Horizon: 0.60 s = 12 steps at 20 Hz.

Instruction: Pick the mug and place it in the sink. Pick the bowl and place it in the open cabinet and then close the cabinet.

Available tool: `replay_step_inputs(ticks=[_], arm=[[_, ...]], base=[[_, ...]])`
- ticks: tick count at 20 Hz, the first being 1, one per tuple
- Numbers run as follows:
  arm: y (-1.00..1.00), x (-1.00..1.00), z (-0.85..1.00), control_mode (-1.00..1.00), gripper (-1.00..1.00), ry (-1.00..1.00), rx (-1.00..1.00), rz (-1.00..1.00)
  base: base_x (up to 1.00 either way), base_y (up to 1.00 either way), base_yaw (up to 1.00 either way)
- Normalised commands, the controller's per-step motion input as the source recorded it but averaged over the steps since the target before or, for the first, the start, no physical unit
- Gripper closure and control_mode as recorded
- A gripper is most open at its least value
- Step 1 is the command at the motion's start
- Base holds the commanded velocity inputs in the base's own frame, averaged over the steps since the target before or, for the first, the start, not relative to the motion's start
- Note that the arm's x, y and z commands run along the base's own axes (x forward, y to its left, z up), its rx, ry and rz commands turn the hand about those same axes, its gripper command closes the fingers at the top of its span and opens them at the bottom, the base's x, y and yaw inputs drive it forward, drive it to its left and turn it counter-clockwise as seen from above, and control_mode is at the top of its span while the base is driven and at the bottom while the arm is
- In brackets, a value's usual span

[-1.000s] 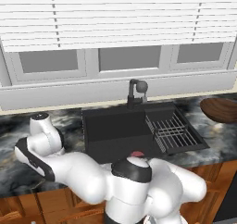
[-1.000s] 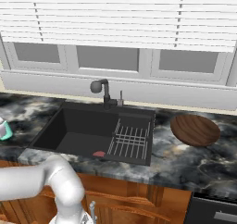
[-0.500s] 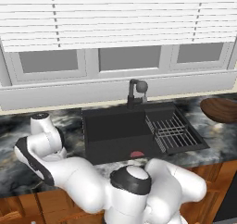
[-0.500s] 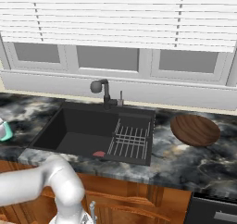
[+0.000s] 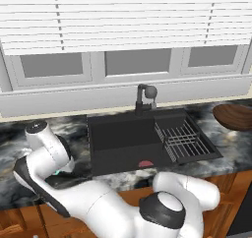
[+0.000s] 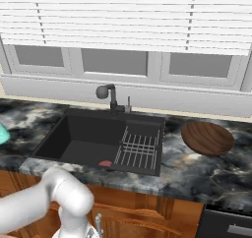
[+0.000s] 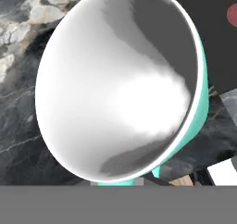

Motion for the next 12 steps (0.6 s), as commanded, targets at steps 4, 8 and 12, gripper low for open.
replay_step_inputs(ticks=[4,8,12], arm=[[-0.74,0.0,0.36,-1.0,1.0,-0.21,0.0,0.0],[-0.88,0.0,0.03,-1.0,1.0,-0.04,0.11,0.0],[-0.8,0.06,0.01,-1.0,1.0,0.0,0.18,0.0]], base=[[0.0,0.0,0.0],[0.0,0.0,0.0],[0.0,0.0,0.0]])
